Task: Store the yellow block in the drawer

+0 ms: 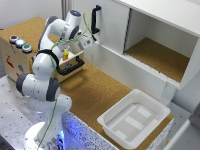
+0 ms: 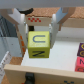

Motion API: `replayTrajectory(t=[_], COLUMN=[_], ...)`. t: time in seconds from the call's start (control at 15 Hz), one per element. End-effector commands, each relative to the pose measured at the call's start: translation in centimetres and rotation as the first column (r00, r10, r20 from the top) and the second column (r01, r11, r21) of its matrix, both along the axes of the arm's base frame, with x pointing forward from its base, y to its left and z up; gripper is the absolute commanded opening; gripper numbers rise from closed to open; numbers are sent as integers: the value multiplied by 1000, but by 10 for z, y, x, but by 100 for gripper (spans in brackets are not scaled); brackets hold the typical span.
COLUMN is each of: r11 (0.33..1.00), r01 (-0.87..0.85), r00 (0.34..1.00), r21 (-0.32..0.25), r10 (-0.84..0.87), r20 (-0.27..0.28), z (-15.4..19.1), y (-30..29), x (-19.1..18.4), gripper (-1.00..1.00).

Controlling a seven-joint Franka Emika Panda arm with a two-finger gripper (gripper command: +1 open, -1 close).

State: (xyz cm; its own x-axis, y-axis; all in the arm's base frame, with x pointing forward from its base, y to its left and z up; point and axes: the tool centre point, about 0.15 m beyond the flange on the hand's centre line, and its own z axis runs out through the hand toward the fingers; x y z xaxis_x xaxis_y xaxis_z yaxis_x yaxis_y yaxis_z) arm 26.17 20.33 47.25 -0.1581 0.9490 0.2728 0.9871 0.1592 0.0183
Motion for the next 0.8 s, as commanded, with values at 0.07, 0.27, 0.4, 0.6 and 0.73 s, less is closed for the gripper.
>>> replayTrajectory(t=[0.07,0.27,0.4,0.6,0.73], r11=[998,998,1000,998,993], r01=[-63,-59,-25,42,103], r00=[998,998,998,989,982], r21=[32,23,-4,-44,-62], r10=[63,58,26,-35,-92], r20=[6,26,60,145,165], z=[-53,-68,-86,-120,-141], y=[59,84,98,110,112], x=[20,16,9,4,8], gripper=[-100,-100,-100,-100,-100])
